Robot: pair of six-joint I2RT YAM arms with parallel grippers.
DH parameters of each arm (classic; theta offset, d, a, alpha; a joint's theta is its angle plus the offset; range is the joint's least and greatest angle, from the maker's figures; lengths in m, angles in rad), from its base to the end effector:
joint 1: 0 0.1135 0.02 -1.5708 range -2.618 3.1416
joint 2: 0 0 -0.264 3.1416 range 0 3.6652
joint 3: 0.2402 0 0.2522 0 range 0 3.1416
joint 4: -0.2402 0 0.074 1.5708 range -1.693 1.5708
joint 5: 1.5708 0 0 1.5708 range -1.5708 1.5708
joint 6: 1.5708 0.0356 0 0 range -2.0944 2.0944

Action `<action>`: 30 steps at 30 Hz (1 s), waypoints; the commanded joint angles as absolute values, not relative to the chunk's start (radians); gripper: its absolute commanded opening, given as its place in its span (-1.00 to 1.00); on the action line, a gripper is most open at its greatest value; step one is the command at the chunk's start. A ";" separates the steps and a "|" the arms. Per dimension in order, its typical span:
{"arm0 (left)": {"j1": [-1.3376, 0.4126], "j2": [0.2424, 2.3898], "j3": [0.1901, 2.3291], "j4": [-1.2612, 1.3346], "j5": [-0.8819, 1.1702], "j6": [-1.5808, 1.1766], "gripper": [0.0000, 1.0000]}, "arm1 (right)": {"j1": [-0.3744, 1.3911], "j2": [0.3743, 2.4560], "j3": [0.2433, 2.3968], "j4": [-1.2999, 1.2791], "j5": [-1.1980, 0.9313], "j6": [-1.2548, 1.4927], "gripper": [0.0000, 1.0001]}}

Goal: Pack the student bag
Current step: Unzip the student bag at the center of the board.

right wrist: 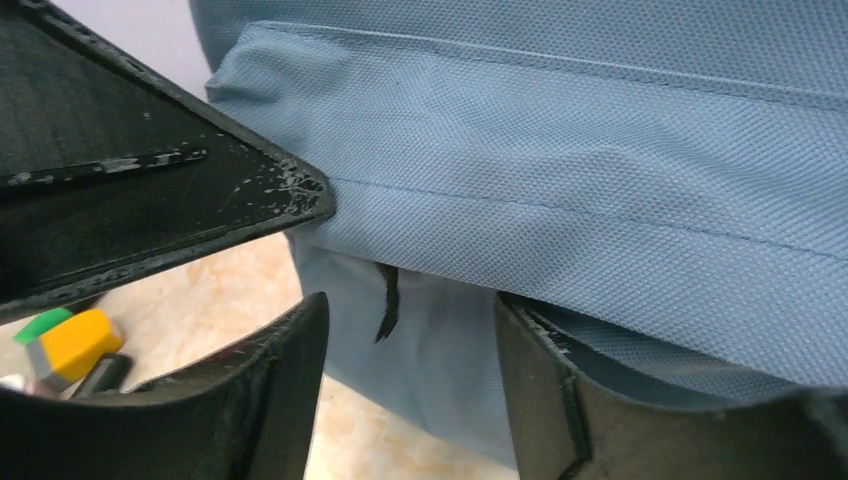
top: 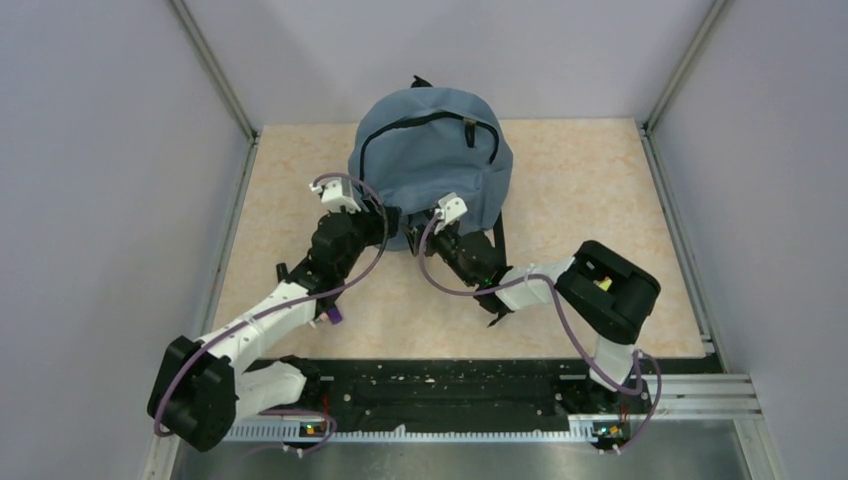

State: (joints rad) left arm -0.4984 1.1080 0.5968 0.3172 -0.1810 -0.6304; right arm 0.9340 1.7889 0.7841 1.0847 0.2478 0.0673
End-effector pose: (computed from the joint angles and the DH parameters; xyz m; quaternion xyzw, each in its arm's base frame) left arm 0.2245 -0.1149 0.2612 -0.1080 0.7636 -0.2795 0.5719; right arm 0.2254 0.2901 0.2053 -0.2002 0.6490 0.2764 0.6799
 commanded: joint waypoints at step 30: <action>-0.493 1.063 0.594 0.428 -0.281 -0.571 -1.00 | 0.965 1.718 0.766 1.051 0.707 0.049 -1.00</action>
State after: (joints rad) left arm -0.5034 1.1290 0.5980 0.3851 -0.2024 -0.6209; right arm 0.9611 1.8122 0.8013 1.0771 0.5682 0.0628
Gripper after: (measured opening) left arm 0.027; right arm 0.007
